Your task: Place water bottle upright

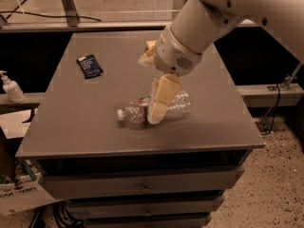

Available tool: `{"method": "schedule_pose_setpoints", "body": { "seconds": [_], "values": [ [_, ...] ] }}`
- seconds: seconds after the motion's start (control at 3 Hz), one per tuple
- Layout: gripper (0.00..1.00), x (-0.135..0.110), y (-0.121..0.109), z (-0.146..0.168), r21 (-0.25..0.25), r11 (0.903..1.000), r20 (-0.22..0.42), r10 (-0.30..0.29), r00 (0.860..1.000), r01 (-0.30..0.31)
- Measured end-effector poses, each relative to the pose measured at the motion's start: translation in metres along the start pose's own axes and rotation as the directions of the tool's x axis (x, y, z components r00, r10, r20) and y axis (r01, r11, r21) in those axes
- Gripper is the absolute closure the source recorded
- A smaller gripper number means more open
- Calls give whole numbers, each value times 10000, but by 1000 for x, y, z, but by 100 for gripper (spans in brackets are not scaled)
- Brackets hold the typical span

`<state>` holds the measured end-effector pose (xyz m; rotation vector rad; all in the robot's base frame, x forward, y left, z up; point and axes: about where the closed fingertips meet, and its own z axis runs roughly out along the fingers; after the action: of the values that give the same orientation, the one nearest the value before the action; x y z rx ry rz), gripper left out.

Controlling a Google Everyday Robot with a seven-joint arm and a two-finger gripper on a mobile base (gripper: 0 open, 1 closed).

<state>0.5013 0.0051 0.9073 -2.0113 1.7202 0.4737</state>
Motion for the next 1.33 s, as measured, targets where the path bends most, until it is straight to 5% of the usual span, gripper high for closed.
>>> {"method": "schedule_pose_setpoints", "body": {
  "seconds": [0.67, 1.33],
  "values": [
    [0, -5, -10, 33, 38, 9980, -1118, -620, 9918, 629],
    [0, 26, -22, 47, 175, 9962, -2516, -783, 9647, 854]
  ]
}}
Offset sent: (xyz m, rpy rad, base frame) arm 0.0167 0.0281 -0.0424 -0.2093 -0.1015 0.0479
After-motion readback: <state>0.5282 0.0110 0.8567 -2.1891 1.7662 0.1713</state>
